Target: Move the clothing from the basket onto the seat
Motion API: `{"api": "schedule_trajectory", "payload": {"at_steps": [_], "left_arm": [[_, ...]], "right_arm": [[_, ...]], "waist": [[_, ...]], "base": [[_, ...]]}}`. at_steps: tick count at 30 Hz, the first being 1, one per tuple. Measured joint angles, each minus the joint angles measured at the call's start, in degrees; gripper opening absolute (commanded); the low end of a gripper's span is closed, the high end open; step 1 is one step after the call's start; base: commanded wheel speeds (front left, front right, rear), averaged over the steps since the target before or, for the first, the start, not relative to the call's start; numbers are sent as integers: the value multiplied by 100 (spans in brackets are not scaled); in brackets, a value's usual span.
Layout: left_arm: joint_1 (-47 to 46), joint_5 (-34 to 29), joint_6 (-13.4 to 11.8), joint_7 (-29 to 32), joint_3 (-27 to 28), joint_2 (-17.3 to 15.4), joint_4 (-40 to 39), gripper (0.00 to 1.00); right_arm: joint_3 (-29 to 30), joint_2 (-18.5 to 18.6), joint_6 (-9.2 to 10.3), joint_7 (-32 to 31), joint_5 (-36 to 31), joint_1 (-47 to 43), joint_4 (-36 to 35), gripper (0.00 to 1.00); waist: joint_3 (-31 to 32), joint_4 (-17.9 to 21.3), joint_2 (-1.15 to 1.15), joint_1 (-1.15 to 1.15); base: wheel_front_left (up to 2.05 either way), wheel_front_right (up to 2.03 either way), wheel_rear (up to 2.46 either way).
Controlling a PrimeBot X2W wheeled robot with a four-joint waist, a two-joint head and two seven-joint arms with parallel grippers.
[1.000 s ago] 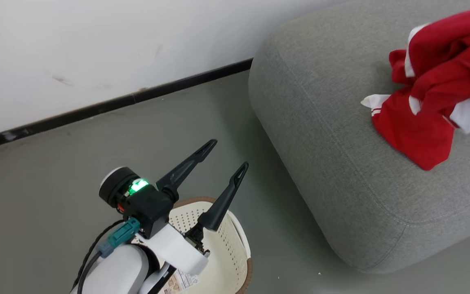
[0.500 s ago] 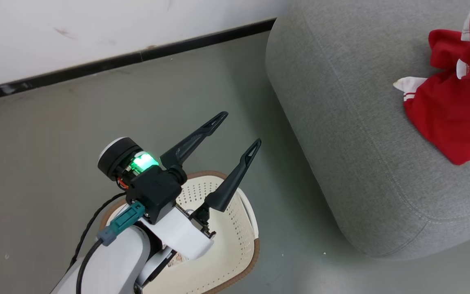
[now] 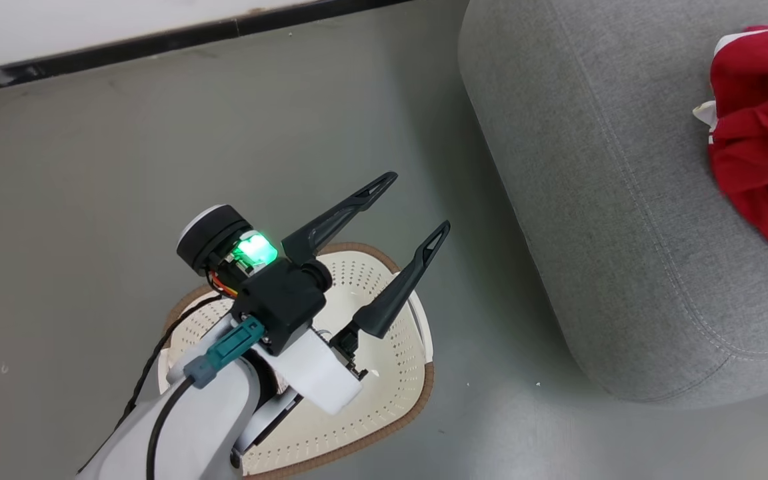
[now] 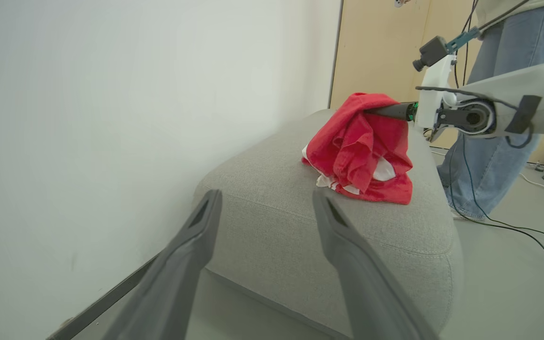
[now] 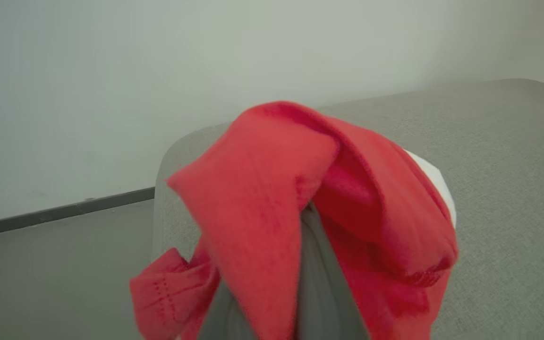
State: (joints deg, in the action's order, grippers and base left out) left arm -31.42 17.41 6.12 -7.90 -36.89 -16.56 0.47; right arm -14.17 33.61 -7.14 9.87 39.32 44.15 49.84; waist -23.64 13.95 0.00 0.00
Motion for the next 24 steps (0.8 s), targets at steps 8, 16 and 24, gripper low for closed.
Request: {"api": "schedule_trajectory", "payload": {"at_steps": [8,16,24], "left_arm": [[-144,-36,2,34,-86,-3,245,100],[-204,-101,40,31,-124,-134,472,100],[-204,-101,44,-77,-199,-151,650,100]], "right_arm": [[-5,-154,0,55,10,-102,259,0],[-82,-316,0,121,5,-104,438,0],[-24,-502,0,201,15,-91,651,95]], "waist": [[-258,14,0,0],[-420,110,0,0],[-394,223,0,0]], "base": [[0,0,0],[0,0,0],[0,0,0]]}}
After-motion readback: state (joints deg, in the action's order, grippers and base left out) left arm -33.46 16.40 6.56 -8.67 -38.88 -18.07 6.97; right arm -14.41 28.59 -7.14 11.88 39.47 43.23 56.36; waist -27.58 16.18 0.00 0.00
